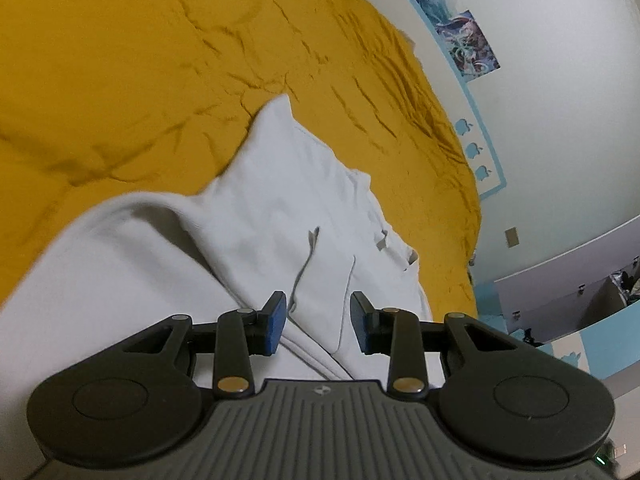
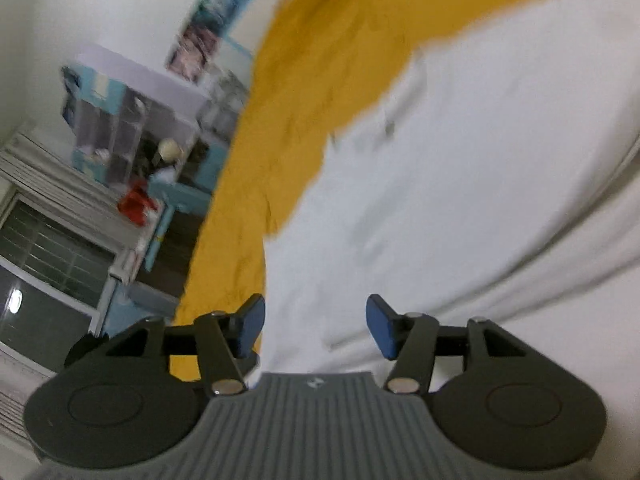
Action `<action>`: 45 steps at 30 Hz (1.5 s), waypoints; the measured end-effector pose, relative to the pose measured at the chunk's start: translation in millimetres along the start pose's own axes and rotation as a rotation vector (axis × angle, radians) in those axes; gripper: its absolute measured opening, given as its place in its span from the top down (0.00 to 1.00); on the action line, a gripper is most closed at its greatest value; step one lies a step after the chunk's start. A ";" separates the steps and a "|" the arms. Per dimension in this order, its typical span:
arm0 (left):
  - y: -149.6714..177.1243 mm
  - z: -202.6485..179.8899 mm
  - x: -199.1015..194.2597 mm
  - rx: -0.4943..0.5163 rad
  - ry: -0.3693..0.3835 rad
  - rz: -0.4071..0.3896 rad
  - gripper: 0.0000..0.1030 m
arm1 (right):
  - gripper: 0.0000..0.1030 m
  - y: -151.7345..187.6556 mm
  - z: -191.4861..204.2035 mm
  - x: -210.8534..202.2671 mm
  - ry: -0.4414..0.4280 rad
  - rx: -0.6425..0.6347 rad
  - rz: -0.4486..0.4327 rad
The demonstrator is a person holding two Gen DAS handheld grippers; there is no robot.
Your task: Fold small clothes
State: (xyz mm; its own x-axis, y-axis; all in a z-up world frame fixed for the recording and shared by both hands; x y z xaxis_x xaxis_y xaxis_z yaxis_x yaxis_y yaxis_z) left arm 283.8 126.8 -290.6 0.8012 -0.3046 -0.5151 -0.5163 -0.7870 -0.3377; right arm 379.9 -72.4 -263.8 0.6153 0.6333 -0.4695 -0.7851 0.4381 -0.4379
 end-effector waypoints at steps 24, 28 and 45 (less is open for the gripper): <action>24.7 14.9 56.0 -0.220 -0.116 0.029 0.59 | 0.39 -33.7 -92.6 -107.3 0.046 0.165 -0.159; 17.0 9.2 63.0 -0.241 -0.074 0.009 0.64 | 0.39 -37.7 -100.2 -109.0 0.071 0.189 -0.179; -48.7 -6.9 14.6 0.043 0.004 -0.175 0.88 | 0.33 -60.5 -165.7 -122.3 0.201 0.363 -0.282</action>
State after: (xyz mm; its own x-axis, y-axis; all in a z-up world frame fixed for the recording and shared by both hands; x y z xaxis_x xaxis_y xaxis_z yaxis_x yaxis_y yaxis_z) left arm 322.7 157.0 -276.2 0.8810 -0.1676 -0.4424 -0.3815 -0.8047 -0.4549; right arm 364.0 -282.1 -306.9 0.7805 0.3385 -0.5256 -0.5386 0.7910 -0.2904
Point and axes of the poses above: each gripper's, at about its wrist camera, not at the fingertips, and x roughly the way its jaws point, z to its left, y to its underside, the point moved 10 cm from there along x, roughly the way its jaws point, and after that the axes turned 2 degrees about z, right-handed, at the moved point
